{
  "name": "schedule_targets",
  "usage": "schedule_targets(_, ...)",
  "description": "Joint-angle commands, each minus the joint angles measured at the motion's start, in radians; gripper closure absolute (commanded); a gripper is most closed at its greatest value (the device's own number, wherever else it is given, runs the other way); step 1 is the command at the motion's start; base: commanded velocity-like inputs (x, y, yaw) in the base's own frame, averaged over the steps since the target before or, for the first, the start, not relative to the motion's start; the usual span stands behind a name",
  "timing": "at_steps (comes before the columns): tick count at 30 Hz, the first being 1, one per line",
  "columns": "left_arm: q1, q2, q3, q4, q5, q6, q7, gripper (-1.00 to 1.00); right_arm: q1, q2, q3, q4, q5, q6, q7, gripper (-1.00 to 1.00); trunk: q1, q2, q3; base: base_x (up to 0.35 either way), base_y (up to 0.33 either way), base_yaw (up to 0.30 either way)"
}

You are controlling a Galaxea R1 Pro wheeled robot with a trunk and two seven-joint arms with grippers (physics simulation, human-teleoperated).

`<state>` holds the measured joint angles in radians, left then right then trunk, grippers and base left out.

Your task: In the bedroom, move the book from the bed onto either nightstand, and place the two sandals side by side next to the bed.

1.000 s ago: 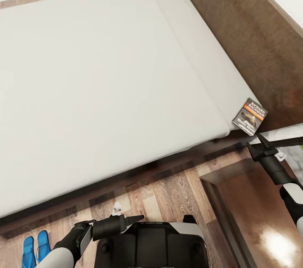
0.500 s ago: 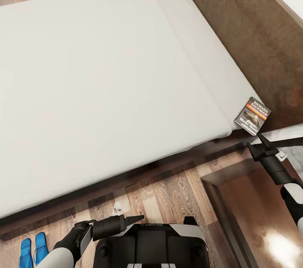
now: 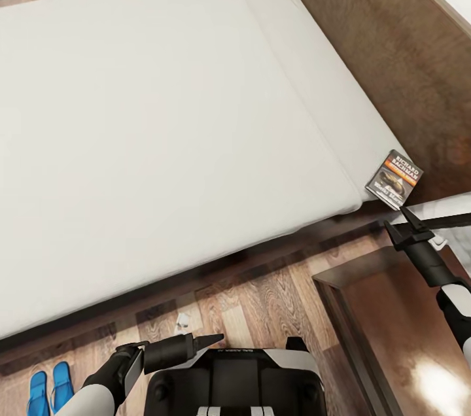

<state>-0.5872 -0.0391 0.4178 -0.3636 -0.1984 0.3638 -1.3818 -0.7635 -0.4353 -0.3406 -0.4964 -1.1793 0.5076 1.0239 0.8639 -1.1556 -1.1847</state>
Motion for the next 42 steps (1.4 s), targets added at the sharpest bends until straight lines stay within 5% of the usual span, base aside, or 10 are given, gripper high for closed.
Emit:
schedule_targets(1, 0.000, -0.001, 0.008, -0.002, -0.010, 0.011, -0.006, -1.00, 0.000, 0.000, 0.000, 0.001, -0.006, 0.008, 0.001, -1.00, 0.000, 0.000, 0.000, 0.000, 0.000, 0.000)
schedule_targets(16, 0.000, -0.001, 0.007, -0.002, -0.010, 0.011, -0.006, -1.00, 0.000, 0.000, 0.000, 0.001, -0.006, 0.009, 0.001, -1.00, 0.058, -0.105, -0.047, 0.000, 0.000, 0.000)
schedule_targets(42, 0.000, -0.002, 0.007, -0.002, -0.010, 0.009, -0.002, -1.00, 0.000, 0.007, 0.002, -0.001, -0.006, 0.006, 0.001, -1.00, 0.058, -0.105, -0.047, 0.037, -0.017, 0.000)
